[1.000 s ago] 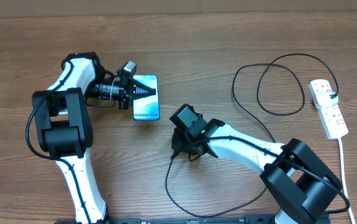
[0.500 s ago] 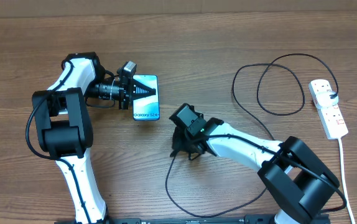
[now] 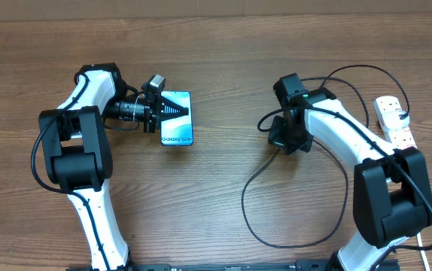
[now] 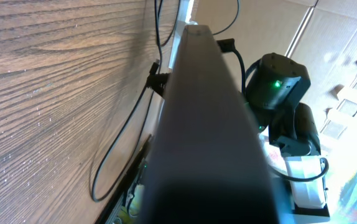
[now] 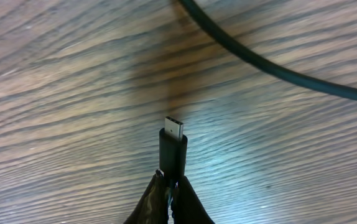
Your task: Plug charger to phone and switch on socket
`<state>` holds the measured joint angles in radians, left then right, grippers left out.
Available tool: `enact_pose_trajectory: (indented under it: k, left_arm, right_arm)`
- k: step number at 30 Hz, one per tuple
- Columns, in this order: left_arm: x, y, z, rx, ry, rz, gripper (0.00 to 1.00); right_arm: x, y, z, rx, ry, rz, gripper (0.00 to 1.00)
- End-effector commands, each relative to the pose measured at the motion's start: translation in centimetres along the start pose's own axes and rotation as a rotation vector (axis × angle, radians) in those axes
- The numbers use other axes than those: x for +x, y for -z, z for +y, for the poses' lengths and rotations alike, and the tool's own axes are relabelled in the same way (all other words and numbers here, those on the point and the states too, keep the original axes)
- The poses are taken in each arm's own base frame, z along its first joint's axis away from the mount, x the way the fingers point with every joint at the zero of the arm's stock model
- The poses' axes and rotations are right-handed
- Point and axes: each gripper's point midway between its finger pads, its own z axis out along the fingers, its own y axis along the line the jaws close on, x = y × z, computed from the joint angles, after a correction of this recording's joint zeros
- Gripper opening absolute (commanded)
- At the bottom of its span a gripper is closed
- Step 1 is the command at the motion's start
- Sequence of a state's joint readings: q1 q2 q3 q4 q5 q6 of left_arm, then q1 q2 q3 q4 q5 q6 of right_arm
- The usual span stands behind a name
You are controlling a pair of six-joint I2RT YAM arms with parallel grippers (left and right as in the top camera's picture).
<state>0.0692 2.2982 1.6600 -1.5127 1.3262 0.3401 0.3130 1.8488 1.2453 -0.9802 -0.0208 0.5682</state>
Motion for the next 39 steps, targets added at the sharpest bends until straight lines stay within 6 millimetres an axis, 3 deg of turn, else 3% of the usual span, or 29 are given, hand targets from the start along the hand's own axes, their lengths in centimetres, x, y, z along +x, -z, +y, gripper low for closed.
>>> enact_pose_trajectory:
  k: [1, 14, 17, 21, 32, 39]
  left_arm:
    - [0.2, 0.4, -2.0, 0.027, -0.05, -0.022, 0.04]
    - [0.3, 0.4, -2.0, 0.026, -0.047, -0.021, 0.04]
    - [0.3, 0.4, -2.0, 0.026, -0.047, -0.02, 0.04]
    - [0.3, 0.4, -1.9, 0.022, -0.046, -0.019, 0.04]
    - [0.5, 0.4, -1.9, 0.021, -0.031, -0.015, 0.04]
    - [0.5, 0.4, -1.9, 0.022, -0.028, -0.014, 0.04]
  right_arm:
    - [-0.3, 0.0, -0.2, 0.016, 0.046, -0.015, 0.04]
    - [0.8, -2.2, -1.6, 0.051, -0.032, -0.01, 0.04]
    - [0.8, -2.6, -1.7, 0.047, -0.033, -0.016, 0.22]
    - [0.3, -2.9, -1.7, 0.047, -0.034, -0.043, 0.36]
    - [0.1, -2.9, -2.5, 0.089, -0.12, -0.063, 0.36]
    - [0.5, -2.9, -2.2, 0.072, -0.146, -0.044, 0.21]
